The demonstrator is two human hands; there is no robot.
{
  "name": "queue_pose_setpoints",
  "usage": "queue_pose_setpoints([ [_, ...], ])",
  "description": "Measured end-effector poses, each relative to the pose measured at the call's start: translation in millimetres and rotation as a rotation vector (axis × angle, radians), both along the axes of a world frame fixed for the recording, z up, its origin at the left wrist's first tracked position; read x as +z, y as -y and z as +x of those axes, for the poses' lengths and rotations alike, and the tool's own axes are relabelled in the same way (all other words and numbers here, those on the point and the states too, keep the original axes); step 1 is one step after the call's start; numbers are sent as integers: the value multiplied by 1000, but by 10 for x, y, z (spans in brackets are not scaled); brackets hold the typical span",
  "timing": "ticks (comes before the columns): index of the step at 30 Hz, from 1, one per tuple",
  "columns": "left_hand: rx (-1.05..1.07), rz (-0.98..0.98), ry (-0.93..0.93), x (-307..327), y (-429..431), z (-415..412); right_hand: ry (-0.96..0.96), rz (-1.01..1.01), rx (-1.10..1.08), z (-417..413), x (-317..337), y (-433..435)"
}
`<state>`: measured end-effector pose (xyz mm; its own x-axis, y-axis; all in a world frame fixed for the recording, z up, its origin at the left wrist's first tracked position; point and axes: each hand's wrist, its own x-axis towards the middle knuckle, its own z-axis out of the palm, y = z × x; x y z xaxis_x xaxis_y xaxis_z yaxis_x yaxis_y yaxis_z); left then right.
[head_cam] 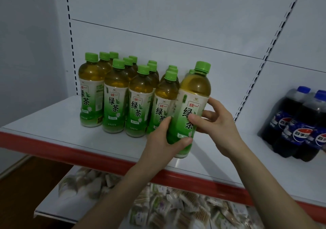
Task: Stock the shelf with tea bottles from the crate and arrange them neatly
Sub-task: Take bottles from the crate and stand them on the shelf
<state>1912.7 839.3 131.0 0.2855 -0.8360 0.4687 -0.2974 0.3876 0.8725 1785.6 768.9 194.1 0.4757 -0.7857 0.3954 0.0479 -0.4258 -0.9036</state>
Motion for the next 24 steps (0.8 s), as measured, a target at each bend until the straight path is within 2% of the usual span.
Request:
queue_pose_setpoints([
  [2,20,37,182,-38,24,99,7,12,-20,-28,-64,75],
  [6,351,101,742,-306,-47,443,-81,-16,-106,-27,-231,215],
  [9,384,310,981,-455,-64,598,-100,-10,-125,10,-319,281],
  [11,389,378,1020,-510,-61,631,-78,7,-109,39,-356,326],
  [13,393,368,1002,-520,-66,622,-63,20,-92,67,-387,366],
  [17,516,271,1094,-597,-54,647,-54,21,-53,107,-443,440],
  [24,549,305,1088,-562,-70,614,-107,3,-5,146,-464,570],
])
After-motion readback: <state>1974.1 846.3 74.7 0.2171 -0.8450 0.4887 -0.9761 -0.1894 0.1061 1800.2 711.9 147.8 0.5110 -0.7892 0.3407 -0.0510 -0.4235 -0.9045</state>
